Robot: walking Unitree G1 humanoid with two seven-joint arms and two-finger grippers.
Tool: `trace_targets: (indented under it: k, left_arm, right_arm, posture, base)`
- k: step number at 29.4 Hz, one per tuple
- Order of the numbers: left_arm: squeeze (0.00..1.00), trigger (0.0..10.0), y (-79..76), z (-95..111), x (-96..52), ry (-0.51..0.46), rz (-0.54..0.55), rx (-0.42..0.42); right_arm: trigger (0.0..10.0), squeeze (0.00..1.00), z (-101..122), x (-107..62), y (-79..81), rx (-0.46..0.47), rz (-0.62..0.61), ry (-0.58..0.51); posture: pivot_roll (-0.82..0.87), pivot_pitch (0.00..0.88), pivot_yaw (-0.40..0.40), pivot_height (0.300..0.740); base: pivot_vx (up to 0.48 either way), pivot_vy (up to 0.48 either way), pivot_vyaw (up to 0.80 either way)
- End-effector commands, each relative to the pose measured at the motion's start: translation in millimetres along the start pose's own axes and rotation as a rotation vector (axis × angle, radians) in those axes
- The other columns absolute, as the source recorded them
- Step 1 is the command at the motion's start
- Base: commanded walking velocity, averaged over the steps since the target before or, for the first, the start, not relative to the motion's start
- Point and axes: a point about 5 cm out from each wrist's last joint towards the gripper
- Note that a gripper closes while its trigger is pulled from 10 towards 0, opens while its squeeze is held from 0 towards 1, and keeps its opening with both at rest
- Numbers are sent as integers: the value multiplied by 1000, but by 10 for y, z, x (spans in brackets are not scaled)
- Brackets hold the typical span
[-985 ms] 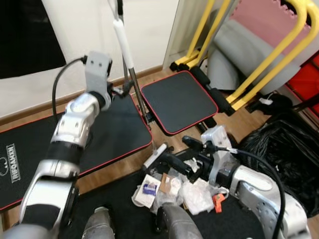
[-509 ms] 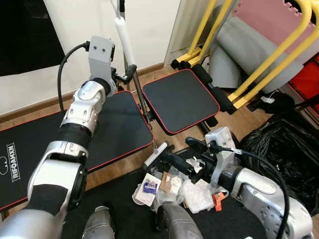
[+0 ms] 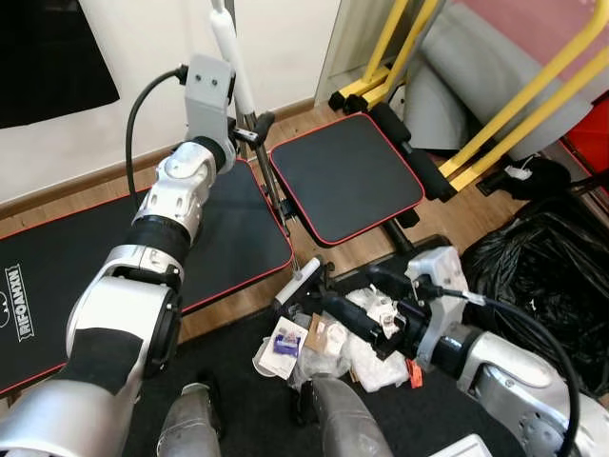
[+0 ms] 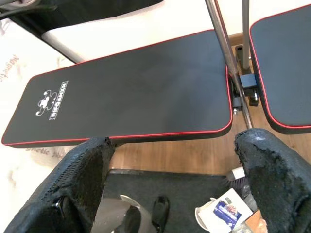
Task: Sweep floor
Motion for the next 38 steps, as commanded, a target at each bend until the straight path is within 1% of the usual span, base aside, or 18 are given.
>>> trace_targets:
  k: [1, 5, 12, 14, 15, 16, 17, 23, 24, 25, 29, 31, 32, 34, 35, 36, 37, 38]
  left_arm:
    - [0, 10000, -105, -25, 1, 22, -187, 34]
    - [0, 10000, -41, 66, 22, -7, -149, 14]
    - [0, 10000, -72, 190, 78, -41, -129, 5]
    - [0, 10000, -71, 225, 97, -44, -103, 20]
    - [0, 10000, -46, 253, 110, -43, -60, 37]
    - [0, 10000, -46, 253, 110, -43, -60, 37]
    - [0, 10000, -16, 278, 118, -43, -21, 41]
    - [0, 10000, -21, 369, 156, -67, 19, 7]
    - [0, 2392, -32, 414, 173, -80, 33, -9]
    - [0, 0, -26, 456, 185, -89, 54, -15]
    - [0, 0, 37, 527, 190, -98, 111, -13]
    - [0, 0, 77, 561, 188, -103, 138, -27]
    - [0, 0, 110, 589, 187, -107, 156, -66]
    - [0, 0, 110, 589, 187, -107, 156, -66]
    - [0, 0, 127, 605, 188, -111, 163, -116]
    - [0, 0, 127, 605, 188, -111, 163, -116]
    - [0, 0, 122, 615, 194, -114, 154, -181]
    - [0, 0, 77, 610, 211, -119, 125, -289]
  right_arm:
    - [10000, 0, -9, -59, 55, 28, 7, 3]
    - [10000, 0, 0, -80, 109, 50, 21, -7]
    - [10000, 0, 8, -116, 184, 72, 39, -14]
    - [10000, 0, 13, -134, 213, 79, 43, -17]
    - [10000, 0, 18, -156, 245, 87, 46, -20]
    - [10000, 0, 18, -156, 245, 87, 46, -20]
    - [10000, 0, 24, -180, 278, 97, 49, -24]
    - [10000, 0, 35, -219, 336, 121, 56, -30]
    - [10000, 0, 39, -233, 360, 130, 58, -33]
    - [10000, 0, 42, -241, 382, 138, 60, -35]
    - [10000, 0, 45, -246, 407, 149, 60, -38]
    - [10000, 0, 45, -245, 416, 154, 60, -40]
    - [10000, 0, 46, -246, 423, 158, 60, -40]
    - [10000, 0, 46, -246, 423, 158, 60, -40]
    - [10000, 0, 46, -246, 428, 163, 60, -40]
    - [10000, 0, 46, -246, 428, 163, 60, -40]
    - [10000, 0, 48, -246, 435, 168, 60, -40]
    - [10000, 0, 46, -243, 413, 168, 47, -39]
  posture:
    - [-249, 441, -157, 740]
    - [-251, 459, -159, 740]
    - [-265, 491, -166, 740]
    - [-273, 501, -166, 740]
    - [-279, 511, -164, 740]
    - [-279, 511, -164, 740]
    - [-282, 523, -166, 740]
    - [-301, 538, -168, 740]
    - [-306, 540, -168, 740]
    - [-307, 541, -165, 740]
    - [-307, 536, -163, 740]
    - [-308, 534, -162, 740]
    - [-307, 532, -161, 740]
    - [-307, 532, -161, 740]
    - [-307, 530, -160, 740]
    - [-307, 530, -160, 740]
    - [-305, 525, -157, 740]
    - [-314, 514, -159, 740]
  base:
    - [0, 0, 0]
    - [0, 0, 0]
    - [0, 0, 0]
    - [0, 0, 0]
    - [0, 0, 0]
    - [0, 0, 0]
    - [0, 0, 0]
    - [0, 0, 0]
    - [0, 0, 0]
    - [0, 0, 0]
    - [0, 0, 0]
    - [0, 0, 0]
    - [0, 0, 0]
    - [0, 0, 0]
    - [0, 0, 0]
    - [0, 0, 0]
    - [0, 0, 0]
    - [0, 0, 0]
Point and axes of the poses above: a point about 5 cm out from each wrist's last joint towards the gripper, its own x axis pointing out of the wrist towards the gripper, its own z axis along the axis of the wrist's last joint, y = z × x, and after that the axes turned 4 degrees about -x, right-handed
